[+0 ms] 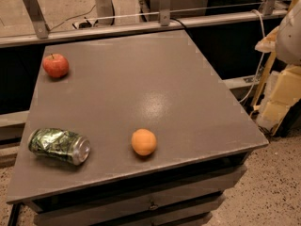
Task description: Pick orange
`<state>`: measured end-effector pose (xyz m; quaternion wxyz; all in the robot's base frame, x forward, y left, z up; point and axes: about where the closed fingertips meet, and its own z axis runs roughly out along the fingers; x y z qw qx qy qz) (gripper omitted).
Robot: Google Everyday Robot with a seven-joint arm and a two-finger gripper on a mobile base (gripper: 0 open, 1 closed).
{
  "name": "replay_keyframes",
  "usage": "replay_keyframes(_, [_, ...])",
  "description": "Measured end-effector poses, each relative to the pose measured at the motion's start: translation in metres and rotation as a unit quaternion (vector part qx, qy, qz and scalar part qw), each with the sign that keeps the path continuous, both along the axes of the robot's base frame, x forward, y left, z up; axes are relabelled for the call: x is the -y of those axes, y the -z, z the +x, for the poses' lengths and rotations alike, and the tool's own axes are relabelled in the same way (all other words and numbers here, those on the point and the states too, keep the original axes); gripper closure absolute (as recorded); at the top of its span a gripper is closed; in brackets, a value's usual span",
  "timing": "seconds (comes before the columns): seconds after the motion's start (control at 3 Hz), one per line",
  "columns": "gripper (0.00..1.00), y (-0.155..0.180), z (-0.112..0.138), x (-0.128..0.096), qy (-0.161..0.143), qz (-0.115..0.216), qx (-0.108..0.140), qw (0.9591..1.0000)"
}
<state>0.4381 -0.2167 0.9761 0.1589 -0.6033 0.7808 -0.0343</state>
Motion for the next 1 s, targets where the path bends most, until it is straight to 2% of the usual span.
replay_keyframes(0.33, [0.00,0.000,0.000,0.000,0.000,0.000,0.000,1.0000])
replay_keyframes(0.67, [0.00,0.017,0.011,-0.038,-0.030,0.065,0.025,0.9972])
replay_keyframes(1.0, [0.00,0.051,0.014,-0.093,-0.084,0.153,0.040,0.9839])
